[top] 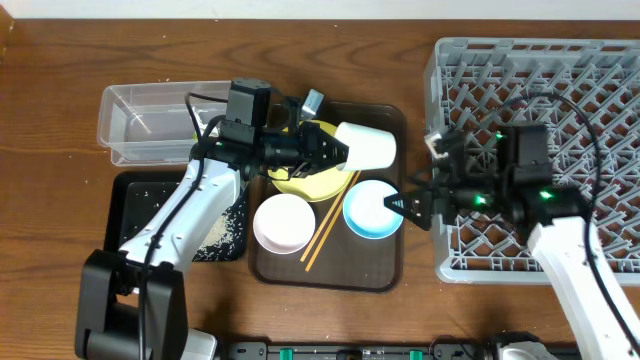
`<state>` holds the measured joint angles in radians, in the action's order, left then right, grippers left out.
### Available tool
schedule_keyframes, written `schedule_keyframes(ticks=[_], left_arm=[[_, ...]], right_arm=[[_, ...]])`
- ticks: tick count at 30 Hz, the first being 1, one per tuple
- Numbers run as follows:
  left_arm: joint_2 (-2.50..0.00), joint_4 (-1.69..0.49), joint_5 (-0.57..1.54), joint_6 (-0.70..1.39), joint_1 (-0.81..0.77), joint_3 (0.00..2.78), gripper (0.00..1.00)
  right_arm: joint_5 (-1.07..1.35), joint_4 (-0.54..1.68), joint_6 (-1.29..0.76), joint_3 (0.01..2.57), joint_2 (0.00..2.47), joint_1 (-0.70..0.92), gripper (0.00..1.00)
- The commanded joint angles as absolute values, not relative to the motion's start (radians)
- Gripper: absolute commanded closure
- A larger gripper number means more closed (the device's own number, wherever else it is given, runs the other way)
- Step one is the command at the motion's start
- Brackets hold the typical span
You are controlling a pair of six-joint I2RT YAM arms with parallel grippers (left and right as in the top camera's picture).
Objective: Sort waste into correct bins and load items into the dishwasher rack
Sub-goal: 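Lift the white cup and hand it to the right gripper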
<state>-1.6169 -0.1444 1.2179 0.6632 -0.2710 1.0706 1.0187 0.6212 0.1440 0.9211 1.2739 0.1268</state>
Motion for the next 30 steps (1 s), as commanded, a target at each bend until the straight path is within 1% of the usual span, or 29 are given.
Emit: schedule_keyframes(ticks=[1, 5, 8, 10, 22, 24, 27, 30], left_arm=[[-1.614, -0.132, 1.35, 0.694, -0.269, 1.081, 0.94], [-1.614, -0.132, 1.381, 0.694, -0.27, 1.081, 0.94], [-1.614, -0.132, 1.386, 0.694, -0.27, 1.081, 0.94], [-1.614, -0.132, 1.407, 0.694, -0.27, 1.081, 0.94], [-1.614, -0.132, 1.478, 0.694, -0.27, 1.081, 0.94], [-1.614, -0.132, 1.482, 0.694, -0.27, 1.081, 0.94], [-1.614, -0.132, 1.481, 0.694, -0.27, 1.081, 0.94], [-1.614, -0.132, 1.481, 0.694, -0.27, 1.081, 0.94]], right_arm=[[1.091, 0.527, 0.181, 0.934, 1.314, 0.159, 0.04], [1.115, 0.361, 0.182, 0.934, 1.342, 0.166, 0.03], [1.254, 0.242, 0.213, 0.934, 1.354, 0.166, 0.03], [1.32, 0.189, 0.218, 0.934, 1.359, 0.167, 0.06], [1.34, 0.155, 0.218, 0.934, 1.36, 0.192, 0.08], [1.34, 0.149, 0.218, 0.934, 1.36, 0.192, 0.11], [1.339, 0.137, 0.218, 0.934, 1.36, 0.192, 0.21], [1.339, 0.137, 0.218, 0.934, 1.36, 0.192, 0.25]])
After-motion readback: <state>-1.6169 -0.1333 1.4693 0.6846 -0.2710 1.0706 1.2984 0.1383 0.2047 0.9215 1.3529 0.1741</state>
